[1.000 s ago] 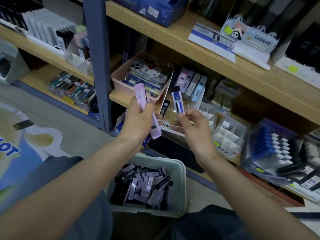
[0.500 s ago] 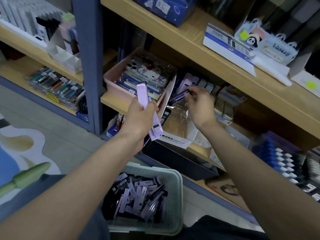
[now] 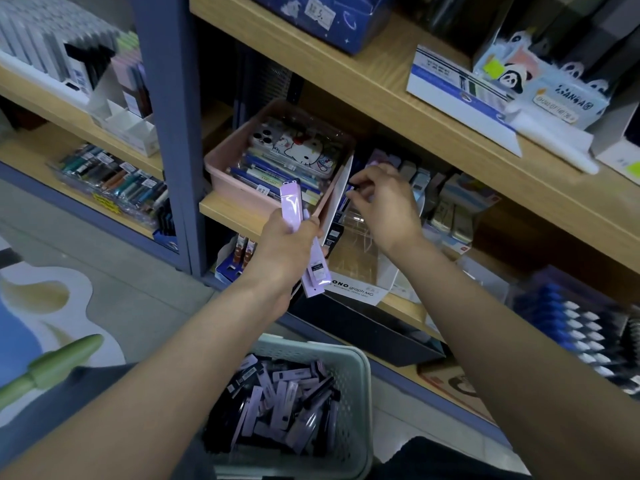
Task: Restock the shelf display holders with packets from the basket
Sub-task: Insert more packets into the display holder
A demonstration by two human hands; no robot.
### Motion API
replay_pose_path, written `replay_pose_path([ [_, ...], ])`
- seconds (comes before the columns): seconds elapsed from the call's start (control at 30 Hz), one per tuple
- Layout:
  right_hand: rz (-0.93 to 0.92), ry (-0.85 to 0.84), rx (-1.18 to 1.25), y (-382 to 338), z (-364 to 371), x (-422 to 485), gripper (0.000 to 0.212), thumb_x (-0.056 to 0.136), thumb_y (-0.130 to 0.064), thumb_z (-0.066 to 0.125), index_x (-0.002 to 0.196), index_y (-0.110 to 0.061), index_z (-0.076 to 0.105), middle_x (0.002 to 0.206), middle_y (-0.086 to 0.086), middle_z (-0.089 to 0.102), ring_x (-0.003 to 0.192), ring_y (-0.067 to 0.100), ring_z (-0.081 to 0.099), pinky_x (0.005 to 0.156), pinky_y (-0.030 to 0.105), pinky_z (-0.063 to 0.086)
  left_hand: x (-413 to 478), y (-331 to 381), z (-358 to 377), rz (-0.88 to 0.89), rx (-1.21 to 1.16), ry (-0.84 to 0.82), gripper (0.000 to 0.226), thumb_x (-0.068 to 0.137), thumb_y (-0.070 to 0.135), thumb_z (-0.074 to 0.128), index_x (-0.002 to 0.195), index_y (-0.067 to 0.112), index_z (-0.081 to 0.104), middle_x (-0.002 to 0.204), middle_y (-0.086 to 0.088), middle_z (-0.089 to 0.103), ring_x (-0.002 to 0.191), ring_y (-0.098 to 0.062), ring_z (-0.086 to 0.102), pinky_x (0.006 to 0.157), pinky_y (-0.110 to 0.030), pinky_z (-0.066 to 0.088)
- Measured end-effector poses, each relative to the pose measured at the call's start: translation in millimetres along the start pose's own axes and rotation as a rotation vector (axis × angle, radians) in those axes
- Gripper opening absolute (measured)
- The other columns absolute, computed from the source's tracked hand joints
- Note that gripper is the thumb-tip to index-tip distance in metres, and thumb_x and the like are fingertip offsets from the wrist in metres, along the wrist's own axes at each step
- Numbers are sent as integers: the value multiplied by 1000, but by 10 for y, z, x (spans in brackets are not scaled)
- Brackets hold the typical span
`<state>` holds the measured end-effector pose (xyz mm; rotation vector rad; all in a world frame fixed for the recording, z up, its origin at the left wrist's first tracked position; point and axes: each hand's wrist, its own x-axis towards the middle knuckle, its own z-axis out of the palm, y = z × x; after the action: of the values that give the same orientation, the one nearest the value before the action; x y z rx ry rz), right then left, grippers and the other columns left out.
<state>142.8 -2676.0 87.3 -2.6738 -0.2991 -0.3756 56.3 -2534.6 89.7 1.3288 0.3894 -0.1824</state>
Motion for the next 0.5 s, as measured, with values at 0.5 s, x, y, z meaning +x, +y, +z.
replay_pose_path([
  [0.5, -41, 18, 156, -264, -197, -284, 19, 97, -15, 47, 105, -11, 64, 106, 4, 61, 85, 13, 60, 78, 29, 50, -27, 59, 3, -8, -101, -22, 6, 95, 18, 52, 97, 13, 54, 85, -6, 58, 77, -19, 57, 90, -48, 50],
])
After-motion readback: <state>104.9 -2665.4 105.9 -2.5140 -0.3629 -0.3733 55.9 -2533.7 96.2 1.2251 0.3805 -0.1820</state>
